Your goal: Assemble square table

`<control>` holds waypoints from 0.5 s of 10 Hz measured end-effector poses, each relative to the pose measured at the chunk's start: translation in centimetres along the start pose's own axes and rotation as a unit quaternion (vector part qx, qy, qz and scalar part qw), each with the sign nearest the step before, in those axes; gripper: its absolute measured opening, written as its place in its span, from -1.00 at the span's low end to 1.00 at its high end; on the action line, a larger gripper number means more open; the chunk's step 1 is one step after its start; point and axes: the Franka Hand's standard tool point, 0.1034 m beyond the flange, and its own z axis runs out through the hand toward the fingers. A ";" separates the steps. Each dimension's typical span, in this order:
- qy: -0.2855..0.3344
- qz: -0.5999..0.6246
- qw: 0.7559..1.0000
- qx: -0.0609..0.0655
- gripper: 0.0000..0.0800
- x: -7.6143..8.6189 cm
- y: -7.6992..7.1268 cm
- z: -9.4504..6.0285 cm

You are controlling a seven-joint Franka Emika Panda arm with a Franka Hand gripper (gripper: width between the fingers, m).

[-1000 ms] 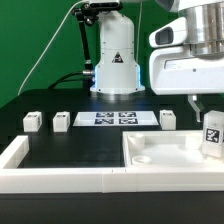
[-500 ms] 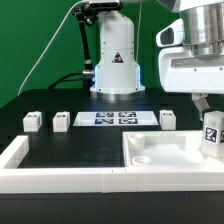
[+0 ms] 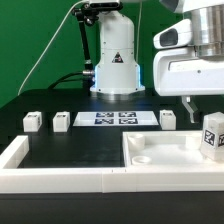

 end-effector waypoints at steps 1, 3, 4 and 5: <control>-0.001 -0.053 0.999 0.000 0.62 0.0 0.0 0.1; -0.008 -0.142 0.990 -0.004 0.62 0.2 -0.2 0.3; -0.009 -0.186 0.982 -0.004 0.62 0.4 -0.2 0.3; -0.008 -0.227 0.974 -0.004 0.62 0.6 -0.3 0.2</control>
Offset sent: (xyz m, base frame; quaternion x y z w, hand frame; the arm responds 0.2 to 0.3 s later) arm 0.0112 0.0025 -0.0010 -0.0070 -0.0284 -0.1833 0.9826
